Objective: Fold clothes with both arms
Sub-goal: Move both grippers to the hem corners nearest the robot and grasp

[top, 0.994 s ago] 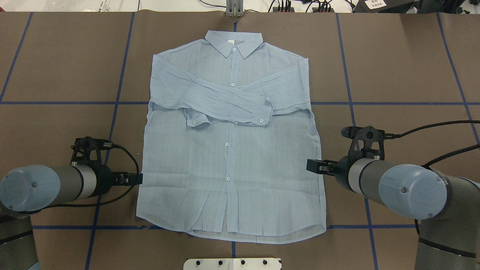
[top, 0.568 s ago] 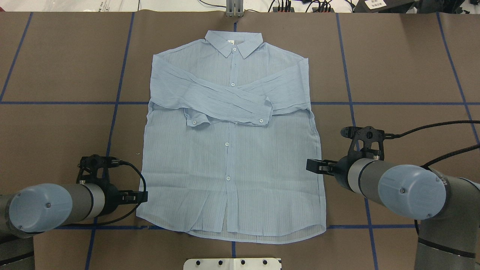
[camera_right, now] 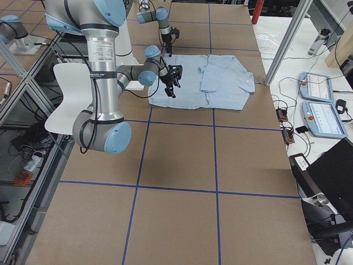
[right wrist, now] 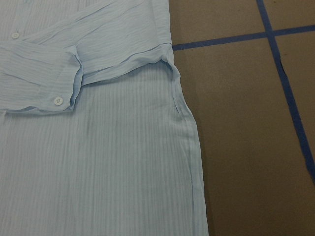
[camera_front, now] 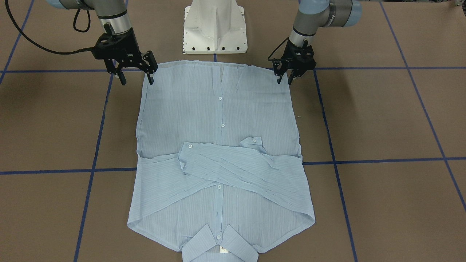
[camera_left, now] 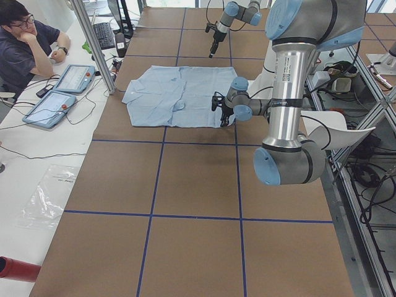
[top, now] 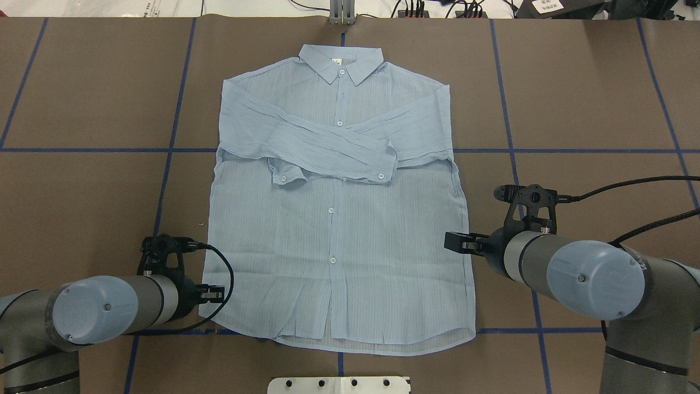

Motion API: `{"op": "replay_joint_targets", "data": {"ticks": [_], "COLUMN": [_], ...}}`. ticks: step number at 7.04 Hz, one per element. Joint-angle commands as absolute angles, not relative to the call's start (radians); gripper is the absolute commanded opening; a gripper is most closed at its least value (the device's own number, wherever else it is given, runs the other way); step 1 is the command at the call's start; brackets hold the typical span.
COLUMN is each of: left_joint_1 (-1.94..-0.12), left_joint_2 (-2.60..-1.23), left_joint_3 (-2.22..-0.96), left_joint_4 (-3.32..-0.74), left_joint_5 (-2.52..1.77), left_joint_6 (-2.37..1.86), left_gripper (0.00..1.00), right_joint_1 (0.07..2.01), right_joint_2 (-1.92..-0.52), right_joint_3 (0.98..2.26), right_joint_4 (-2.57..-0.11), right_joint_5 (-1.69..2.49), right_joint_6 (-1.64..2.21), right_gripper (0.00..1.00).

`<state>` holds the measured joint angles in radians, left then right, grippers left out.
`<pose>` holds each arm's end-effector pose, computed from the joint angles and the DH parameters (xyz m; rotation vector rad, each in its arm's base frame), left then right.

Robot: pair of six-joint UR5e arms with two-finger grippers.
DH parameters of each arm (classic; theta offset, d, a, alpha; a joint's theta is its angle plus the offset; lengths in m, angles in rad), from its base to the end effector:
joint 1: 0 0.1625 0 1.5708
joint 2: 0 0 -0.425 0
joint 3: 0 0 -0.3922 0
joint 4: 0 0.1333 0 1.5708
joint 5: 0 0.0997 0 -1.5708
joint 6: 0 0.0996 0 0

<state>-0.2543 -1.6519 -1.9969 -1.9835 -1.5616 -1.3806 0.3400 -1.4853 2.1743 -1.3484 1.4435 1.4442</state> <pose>0.4665 -0.2599 0.3766 0.2111 0.8956 -0.0637 -0.4021 -0.2971 0.3183 0.3265 -0.8605 0.2562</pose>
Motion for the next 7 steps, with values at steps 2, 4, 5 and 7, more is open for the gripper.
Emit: {"op": "replay_joint_targets", "data": {"ticks": [2, 4, 5, 7], "left_joint_1": [-0.244, -0.224, -0.221, -0.216], "left_joint_2": [-1.644, -1.641, -1.641, -1.641], "left_joint_3": [-1.999, -2.005, -2.008, -2.008], "left_joint_4": [-1.982, -1.964, -1.963, -1.962], "left_joint_5": [-1.562, -1.562, -1.562, -1.562], "left_joint_6": [-1.381, -1.381, -1.381, -1.381], "left_gripper": [0.44, 0.45, 0.45, 0.45], "right_joint_1": [0.337, 0.336, 0.336, 0.33], "right_joint_2": [-1.485, -1.485, -1.485, -1.485], "right_joint_3": [2.166, 2.152, 2.152, 2.151], "right_joint_4": [-1.342, -1.335, -1.335, -1.335], "right_joint_5": [1.443, 1.442, 1.439, 1.43], "right_joint_6": [1.445, 1.445, 1.445, 1.445], "right_gripper": [1.0, 1.0, 1.0, 1.0]}}
